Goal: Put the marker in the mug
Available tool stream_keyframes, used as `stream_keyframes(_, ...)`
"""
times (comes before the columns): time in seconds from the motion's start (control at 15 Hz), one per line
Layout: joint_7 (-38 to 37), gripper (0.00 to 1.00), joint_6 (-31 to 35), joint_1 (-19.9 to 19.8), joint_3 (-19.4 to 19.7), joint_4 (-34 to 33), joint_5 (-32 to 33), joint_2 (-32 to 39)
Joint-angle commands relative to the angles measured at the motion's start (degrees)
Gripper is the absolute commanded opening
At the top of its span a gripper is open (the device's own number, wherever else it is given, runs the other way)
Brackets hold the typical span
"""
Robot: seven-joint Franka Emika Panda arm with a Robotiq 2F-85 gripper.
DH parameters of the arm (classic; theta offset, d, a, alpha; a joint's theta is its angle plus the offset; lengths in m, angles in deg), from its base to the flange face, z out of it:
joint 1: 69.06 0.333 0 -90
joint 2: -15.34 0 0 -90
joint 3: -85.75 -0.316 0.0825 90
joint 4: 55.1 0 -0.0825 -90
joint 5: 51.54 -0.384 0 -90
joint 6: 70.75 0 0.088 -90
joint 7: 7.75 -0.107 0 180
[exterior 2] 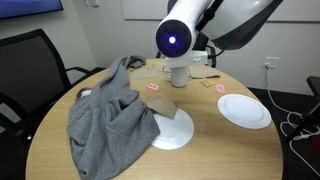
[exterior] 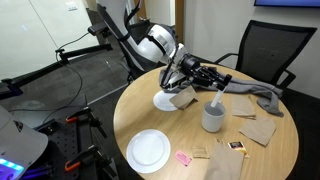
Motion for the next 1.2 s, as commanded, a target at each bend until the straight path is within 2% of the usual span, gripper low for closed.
stream_keyframes(0.0,-0.21,0.05,-1.0,-0.91,-1.52,-4.17,2.58,4.03)
stream_keyframes(0.67,0.27,0.05,-0.88,-0.97,-1.98,-9.31,3.95,11.28)
stream_keyframes(0.73,0.45,0.11,-0.75,-1.04,-1.95,-9.64,3.98,11.72)
stream_keyframes(0.8,0.54,0.46,-0.81,-1.04,-1.91,-9.74,3.95,11.98)
stream_keyframes(0.87,0.4,0.47,-0.74,-1.1,-1.91,-9.96,3.96,12.26)
stream_keyframes(1.13,0.05,0.76,-0.67,-1.13,-1.84,-10.14,4.15,12.06)
